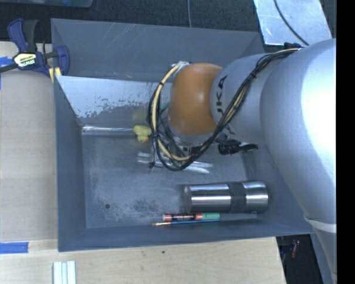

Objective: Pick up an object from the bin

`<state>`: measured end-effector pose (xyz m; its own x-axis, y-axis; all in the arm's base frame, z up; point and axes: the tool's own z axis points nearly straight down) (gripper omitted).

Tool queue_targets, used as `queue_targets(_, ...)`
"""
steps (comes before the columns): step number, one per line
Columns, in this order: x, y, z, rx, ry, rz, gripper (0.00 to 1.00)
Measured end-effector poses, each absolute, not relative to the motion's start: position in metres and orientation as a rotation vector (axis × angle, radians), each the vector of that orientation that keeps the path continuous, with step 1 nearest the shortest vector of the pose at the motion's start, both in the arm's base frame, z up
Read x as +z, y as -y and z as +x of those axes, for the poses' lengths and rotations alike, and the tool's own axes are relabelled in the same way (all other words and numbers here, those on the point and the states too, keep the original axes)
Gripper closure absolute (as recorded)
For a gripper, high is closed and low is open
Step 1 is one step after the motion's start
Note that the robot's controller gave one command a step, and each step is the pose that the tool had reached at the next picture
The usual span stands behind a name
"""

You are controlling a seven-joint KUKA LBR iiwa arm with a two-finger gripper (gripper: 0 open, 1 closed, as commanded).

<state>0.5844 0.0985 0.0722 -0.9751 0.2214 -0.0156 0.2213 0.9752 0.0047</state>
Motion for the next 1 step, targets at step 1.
queue_targets(1,0.083,-0.0981,0.584,0.005,-3.106,0.348,1.0)
